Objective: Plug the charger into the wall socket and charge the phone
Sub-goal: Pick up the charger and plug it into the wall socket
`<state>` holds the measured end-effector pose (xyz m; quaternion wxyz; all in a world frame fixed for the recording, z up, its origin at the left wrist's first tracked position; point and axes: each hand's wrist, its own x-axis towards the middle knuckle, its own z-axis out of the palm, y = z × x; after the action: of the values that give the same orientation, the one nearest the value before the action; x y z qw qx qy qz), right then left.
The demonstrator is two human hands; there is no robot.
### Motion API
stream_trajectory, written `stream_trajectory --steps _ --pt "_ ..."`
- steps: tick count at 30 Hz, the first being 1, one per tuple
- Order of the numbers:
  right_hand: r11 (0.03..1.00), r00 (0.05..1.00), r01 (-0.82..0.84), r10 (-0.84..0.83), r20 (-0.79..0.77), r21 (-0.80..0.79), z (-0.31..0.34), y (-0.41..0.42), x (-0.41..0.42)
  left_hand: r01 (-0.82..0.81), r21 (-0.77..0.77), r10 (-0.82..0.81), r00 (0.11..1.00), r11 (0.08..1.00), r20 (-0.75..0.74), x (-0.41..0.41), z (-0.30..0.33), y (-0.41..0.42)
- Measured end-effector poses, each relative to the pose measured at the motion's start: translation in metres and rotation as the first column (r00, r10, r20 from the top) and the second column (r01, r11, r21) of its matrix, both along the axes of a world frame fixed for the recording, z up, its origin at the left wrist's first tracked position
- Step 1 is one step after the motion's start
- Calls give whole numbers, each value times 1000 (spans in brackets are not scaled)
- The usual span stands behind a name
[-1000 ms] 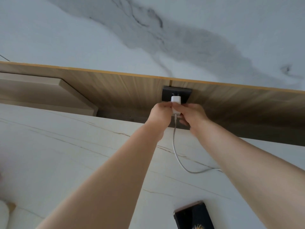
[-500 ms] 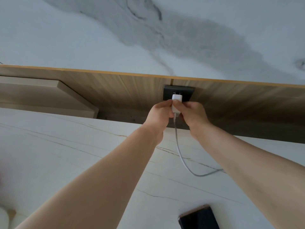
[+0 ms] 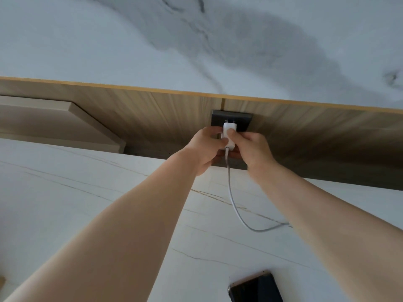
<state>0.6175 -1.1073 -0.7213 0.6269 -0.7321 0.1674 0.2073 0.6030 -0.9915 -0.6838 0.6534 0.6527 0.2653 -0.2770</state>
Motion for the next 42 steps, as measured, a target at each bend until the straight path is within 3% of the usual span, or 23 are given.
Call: stream_trajectory --steps 2,9,14,27,32,38,42 --pt "998 1000 -16 18 -24 59 2 -2 0 -36 30 35 999 999 15 -1 -1 -2" --pt "999 998 -37 36 -55 -14 6 2 0 -72 49 72 997 996 -6 2 -3 -4" --pt "1000 1000 -4 5 22 -29 4 4 -2 -91 77 86 995 993 56 -2 -8 -6" --pt "986 986 146 -139 89 -78 -8 12 2 -320 35 316 945 947 84 0 -13 -18" --pt "974 973 219 -213 87 -64 -8 10 1 -317 121 301 945 941 131 0 -14 -18" --pt "954 996 -43 65 64 -297 14 6 2 -138 255 113 988 957 109 -2 -2 -26" --pt "869 934 -206 311 174 -449 41 -19 -26 -132 267 98 986 955 136 -24 12 -35"
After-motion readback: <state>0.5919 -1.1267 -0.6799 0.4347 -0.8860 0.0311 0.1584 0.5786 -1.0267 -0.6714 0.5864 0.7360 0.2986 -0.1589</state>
